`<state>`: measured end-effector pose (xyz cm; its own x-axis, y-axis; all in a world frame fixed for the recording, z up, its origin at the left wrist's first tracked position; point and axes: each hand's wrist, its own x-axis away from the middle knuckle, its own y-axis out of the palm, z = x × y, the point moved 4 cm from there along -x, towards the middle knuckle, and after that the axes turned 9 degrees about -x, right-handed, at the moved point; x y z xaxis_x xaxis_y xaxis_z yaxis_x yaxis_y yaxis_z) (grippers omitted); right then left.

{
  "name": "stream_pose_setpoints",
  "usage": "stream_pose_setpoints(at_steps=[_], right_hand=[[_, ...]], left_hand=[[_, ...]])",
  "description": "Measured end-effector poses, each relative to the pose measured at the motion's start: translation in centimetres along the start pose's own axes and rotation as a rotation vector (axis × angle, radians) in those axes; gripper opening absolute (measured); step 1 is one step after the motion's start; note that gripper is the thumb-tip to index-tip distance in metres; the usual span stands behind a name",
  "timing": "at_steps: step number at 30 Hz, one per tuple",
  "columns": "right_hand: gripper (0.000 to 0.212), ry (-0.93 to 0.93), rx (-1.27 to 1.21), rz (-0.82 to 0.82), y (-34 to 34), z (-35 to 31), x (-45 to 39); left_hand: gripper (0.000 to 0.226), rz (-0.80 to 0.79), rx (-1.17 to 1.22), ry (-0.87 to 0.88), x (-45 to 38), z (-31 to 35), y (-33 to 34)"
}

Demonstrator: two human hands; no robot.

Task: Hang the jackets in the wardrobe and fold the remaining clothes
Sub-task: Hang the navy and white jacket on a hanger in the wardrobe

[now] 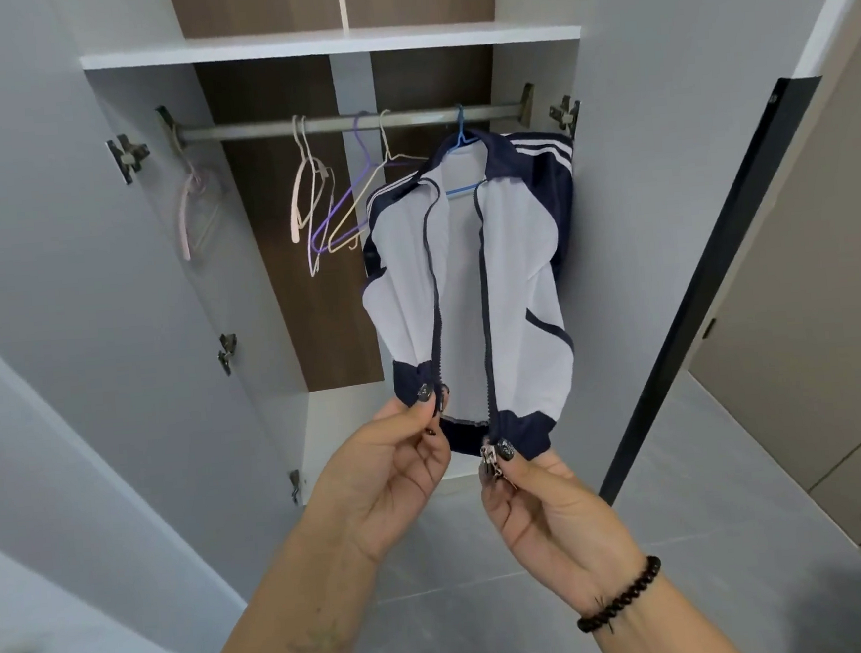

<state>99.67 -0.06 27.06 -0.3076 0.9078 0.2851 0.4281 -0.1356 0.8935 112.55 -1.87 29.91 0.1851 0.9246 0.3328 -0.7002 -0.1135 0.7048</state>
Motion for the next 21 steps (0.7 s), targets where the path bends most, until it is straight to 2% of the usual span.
stream_pose_setpoints(at_steps=[4, 7, 11, 15, 21], right_hand=[[0.028, -0.054, 0.083, -0.103, 2.4, 0.1, -0.2], [0.024, -0.102, 0.106, -0.121, 3.4, -0.1, -0.6], [0.023, -0.155, 0.111, -0.057, 3.5, -0.2, -1.3], [0.024, -0.193, 0.120, -0.047, 3.8, -0.4, -2.0], [0.030, -0.239, 0.109, -0.034, 3.8, -0.2, -3.0]], left_hand=[[0.008, -0.003, -0.133, 0.049, 0.2, 0.3, 0.7], [0.001, 0.033, -0.226, 0.069, 0.1, 0.5, 0.8], [0.007, 0.065, -0.229, 0.105, -0.2, 1.0, 1.1], [0.007, 0.005, -0.267, 0.151, -0.3, 1.0, 1.9], [0.012, -0.003, -0.255, 0.219, -0.8, 1.7, 2.0]])
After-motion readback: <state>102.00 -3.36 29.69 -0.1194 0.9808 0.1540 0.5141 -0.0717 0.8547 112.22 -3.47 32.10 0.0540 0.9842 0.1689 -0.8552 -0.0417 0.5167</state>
